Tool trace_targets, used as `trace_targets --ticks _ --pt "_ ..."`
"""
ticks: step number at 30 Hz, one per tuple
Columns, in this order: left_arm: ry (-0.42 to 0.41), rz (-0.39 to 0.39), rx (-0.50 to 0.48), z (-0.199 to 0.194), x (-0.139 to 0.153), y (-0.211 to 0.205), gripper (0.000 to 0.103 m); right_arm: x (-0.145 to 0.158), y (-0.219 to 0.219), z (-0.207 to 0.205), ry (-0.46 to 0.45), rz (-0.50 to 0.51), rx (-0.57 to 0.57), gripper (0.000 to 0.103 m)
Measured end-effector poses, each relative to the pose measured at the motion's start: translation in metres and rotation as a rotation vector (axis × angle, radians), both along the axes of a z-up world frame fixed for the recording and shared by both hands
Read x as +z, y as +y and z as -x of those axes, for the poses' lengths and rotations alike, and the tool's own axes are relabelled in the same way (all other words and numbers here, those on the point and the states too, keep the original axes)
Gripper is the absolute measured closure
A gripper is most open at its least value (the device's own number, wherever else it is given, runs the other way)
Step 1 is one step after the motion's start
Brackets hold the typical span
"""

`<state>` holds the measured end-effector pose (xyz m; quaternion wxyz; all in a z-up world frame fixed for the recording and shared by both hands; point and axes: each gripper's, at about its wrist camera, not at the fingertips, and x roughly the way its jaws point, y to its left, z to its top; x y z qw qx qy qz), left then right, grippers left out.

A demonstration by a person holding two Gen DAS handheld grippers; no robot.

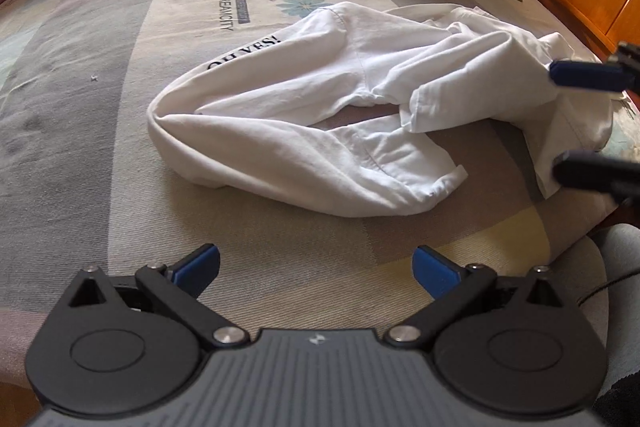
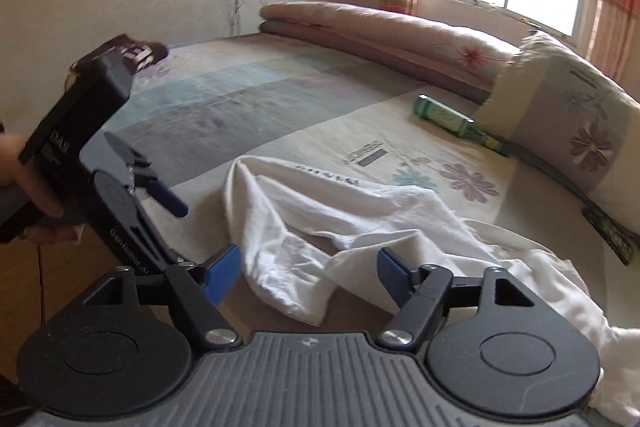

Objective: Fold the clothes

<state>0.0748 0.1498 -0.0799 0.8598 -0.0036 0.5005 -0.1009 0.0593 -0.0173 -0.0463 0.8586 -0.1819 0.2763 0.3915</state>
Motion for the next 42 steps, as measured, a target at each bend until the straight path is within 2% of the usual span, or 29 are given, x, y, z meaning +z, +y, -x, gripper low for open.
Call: trace_targets --ticks 2,7,9,10,11,14,17,20,24,25,28,31,34,37,39,40,42 --pt "-0.003 0.002 0.02 0.004 0.001 0.009 0.001 -0.019 0.023 -0.005 0.022 0.068 0.06 0.042" --pt "-0.021 0.002 0.076 0.019 0.007 0.03 0.001 -0.069 0.063 -0.015 0.048 0.235 0.126 0.051" --pt "-0.03 0.003 0.099 0.025 0.009 0.038 0.001 -0.073 0.067 -0.02 0.056 0.248 0.124 0.055" --pt "-0.033 0.005 0.108 0.027 0.009 0.041 0.001 -0.075 0.069 -0.022 0.06 0.254 0.123 0.065" --pt "-0.035 0.008 0.117 0.029 0.01 0.044 0.001 -0.072 0.07 -0.025 0.089 0.24 0.115 0.083" --pt "-0.038 0.003 0.134 0.033 0.012 0.049 0.001 -0.063 0.073 -0.036 0.214 0.138 0.106 0.087" --pt "-0.042 -0.002 0.151 0.037 0.013 0.055 0.001 -0.055 0.081 -0.049 0.37 -0.017 0.116 0.087" --pt "-0.047 -0.013 0.162 0.042 0.017 0.059 0.001 -0.04 0.092 -0.057 0.502 -0.201 0.175 0.088" --pt "-0.062 -0.027 0.177 0.048 0.024 0.065 0.001 -0.022 0.103 -0.067 0.604 -0.398 0.23 0.088" --pt "-0.065 -0.027 0.182 0.048 0.024 0.066 0.001 -0.02 0.104 -0.07 0.602 -0.41 0.221 0.088" --pt "-0.064 -0.019 0.185 0.048 0.024 0.066 0.001 -0.028 0.099 -0.077 0.54 -0.328 0.134 0.088" --pt "-0.061 0.003 0.158 0.046 0.02 0.06 0.001 -0.05 0.072 -0.09 0.52 -0.228 -0.018 0.087" --pt "-0.051 0.021 0.12 0.038 0.014 0.048 0.001 -0.066 0.046 -0.095 0.501 -0.146 -0.135 0.08" --pt "-0.052 0.025 0.072 0.031 0.008 0.032 0.001 -0.067 0.03 -0.089 0.461 -0.089 -0.167 0.078" --pt "-0.066 0.024 0.036 0.027 0.005 0.02 0.001 -0.059 0.021 -0.076 0.411 -0.071 -0.153 0.07" --pt "-0.077 0.024 0.018 0.026 0.004 0.015 0.001 -0.054 0.017 -0.07 0.383 -0.067 -0.147 0.062" --pt "-0.103 0.041 -0.013 0.023 0.001 0.005 0.001 -0.044 0.009 -0.057 0.325 -0.058 -0.135 0.057"
